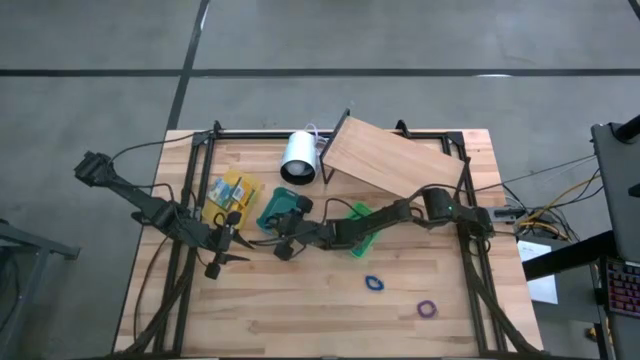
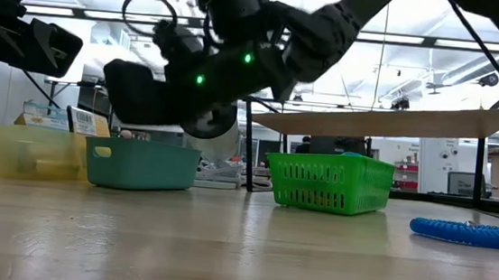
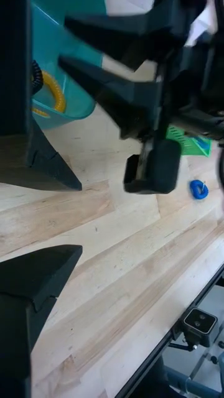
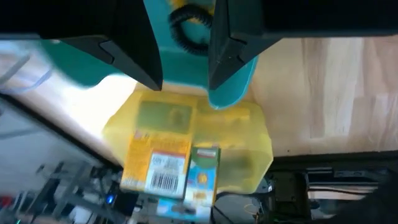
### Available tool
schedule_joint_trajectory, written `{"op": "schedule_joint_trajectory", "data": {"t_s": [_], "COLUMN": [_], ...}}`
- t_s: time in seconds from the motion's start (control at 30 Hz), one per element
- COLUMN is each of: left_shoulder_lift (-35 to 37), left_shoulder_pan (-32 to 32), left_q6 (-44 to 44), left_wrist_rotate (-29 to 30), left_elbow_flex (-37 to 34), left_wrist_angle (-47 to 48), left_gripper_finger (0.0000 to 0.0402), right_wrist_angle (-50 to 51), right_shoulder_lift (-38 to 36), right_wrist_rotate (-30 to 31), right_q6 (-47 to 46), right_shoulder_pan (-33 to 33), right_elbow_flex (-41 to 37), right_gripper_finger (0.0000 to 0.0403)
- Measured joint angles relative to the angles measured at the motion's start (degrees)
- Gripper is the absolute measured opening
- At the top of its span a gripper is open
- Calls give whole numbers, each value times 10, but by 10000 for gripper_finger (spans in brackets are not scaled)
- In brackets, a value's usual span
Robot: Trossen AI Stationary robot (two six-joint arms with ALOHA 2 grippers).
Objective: Pick & Place Office Desk Supplies
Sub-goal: Put the blue spring keychain into the blue bin
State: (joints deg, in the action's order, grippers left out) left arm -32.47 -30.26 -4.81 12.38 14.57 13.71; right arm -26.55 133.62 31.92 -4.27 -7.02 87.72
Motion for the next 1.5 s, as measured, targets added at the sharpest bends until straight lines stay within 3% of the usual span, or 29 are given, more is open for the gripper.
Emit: {"op": "schedule_joint_trajectory", "data": {"t_s": [0.13, 0.33, 0.47, 0.6, 0.73, 0.9, 1.17, 1.5], "left_shoulder_lift": [0, 0, 0, 0, 0, 0, 0, 0], "left_shoulder_pan": [0, 0, 0, 0, 0, 0, 0, 0], "left_q6": [0, 0, 0, 0, 0, 0, 0, 0], "left_wrist_rotate": [0, 0, 0, 0, 0, 0, 0, 0], "left_elbow_flex": [0, 0, 0, 0, 0, 0, 0, 0], "left_wrist_angle": [1, 1, 3, 7, 9, 14, 16, 28], "left_gripper_finger": [152, 152, 152, 152, 152, 152, 152, 152], "right_wrist_angle": [29, 230, 406, 564, 661, 725, 821, 740], "right_shoulder_lift": [-32, -107, -168, -225, -271, -292, -282, -267], "right_wrist_rotate": [13, 13, 4, -40, -85, -88, -43, 0], "right_q6": [42, 46, -33, -168, -283, -367, -521, -630], "right_shoulder_pan": [-14, -50, -86, -130, -180, -253, -352, -377], "right_elbow_flex": [0, 0, 0, 0, 0, -2, -15, -125], "right_gripper_finger": [121, 121, 121, 121, 121, 121, 121, 121]}}
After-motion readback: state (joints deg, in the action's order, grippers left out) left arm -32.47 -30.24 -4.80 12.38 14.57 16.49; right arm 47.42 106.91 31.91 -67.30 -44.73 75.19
